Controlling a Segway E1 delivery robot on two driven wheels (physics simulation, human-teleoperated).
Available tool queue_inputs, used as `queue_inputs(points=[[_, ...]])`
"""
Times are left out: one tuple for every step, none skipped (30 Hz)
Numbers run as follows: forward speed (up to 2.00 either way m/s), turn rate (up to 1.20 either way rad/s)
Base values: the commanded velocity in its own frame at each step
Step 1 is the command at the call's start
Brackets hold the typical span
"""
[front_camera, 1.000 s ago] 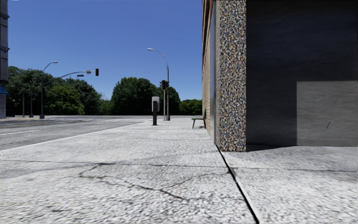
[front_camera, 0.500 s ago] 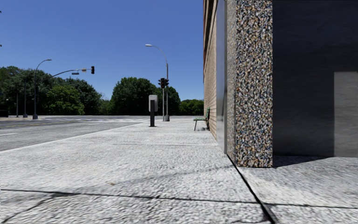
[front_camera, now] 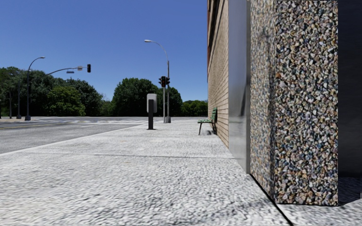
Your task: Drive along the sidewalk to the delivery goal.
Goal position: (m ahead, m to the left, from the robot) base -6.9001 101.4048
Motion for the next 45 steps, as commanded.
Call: queue_inputs(points=[[2.0,0.0],[2.0,0.0],[2.0,0.0],[2.0,0.0],[2.0,0.0],[2.0,0.0],[2.0,0.0],[2.0,0.0],[2.0,0.0],[2.0,0.0],[2.0,0.0],[2.0,0.0],[2.0,0.0],[2.0,0.0],[2.0,0.0],[2.0,0.0],[2.0,0.0],[2.0,0.0],[2.0,0.0],[2.0,0.0],[2.0,0.0],[2.0,0.0],[2.0,0.0],[2.0,0.0],[2.0,0.0],[2.0,0.0],[2.0,0.0],[2.0,0.0],[2.0,0.0],[2.0,0.0],[2.0,0.0],[2.0,0.0],[2.0,0.0],[2.0,0.0],[2.0,0.0],[2.0,0.0],[2.0,0.0],[2.0,0.0],[2.0,0.0],[2.0,0.0],[2.0,0.0],[2.0,0.0],[2.0,0.0],[2.0,0.0],[2.0,0.0]])
